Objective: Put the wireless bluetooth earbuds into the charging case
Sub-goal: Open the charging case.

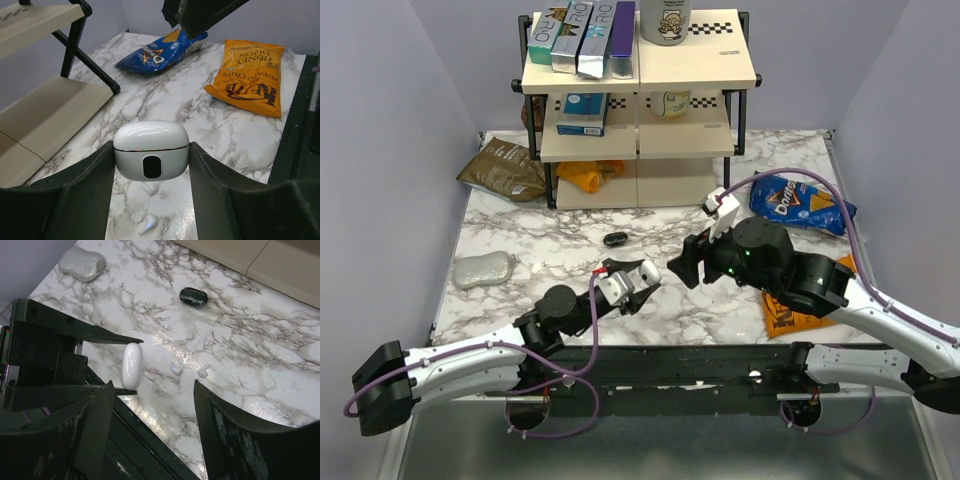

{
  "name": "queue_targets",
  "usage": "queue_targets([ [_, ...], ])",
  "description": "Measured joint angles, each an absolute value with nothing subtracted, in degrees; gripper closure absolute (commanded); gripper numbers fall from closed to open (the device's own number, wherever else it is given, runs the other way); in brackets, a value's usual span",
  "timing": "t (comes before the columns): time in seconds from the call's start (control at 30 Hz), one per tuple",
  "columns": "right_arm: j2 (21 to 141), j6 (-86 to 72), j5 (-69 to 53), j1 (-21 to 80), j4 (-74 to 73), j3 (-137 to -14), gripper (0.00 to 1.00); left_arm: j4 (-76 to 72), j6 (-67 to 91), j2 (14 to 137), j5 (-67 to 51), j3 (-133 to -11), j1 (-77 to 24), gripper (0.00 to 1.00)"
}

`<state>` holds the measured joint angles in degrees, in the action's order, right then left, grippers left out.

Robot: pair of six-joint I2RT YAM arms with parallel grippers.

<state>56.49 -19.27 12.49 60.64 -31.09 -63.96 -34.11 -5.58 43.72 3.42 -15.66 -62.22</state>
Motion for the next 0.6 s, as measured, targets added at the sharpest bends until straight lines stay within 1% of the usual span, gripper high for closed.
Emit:
queue_targets([
  [0.27,60.9,-17.4,8.1,60.6,-31.0,-67.1,0.27,-33.9,-12.2,44.8,4.5,-18.1,-62.3,1.00],
  [0.6,67.5,-16.2,7.8,60.6,-31.1,-69.0,0.27,-33.7,-13.8,45.5,4.6,-18.3,-62.4,1.00],
])
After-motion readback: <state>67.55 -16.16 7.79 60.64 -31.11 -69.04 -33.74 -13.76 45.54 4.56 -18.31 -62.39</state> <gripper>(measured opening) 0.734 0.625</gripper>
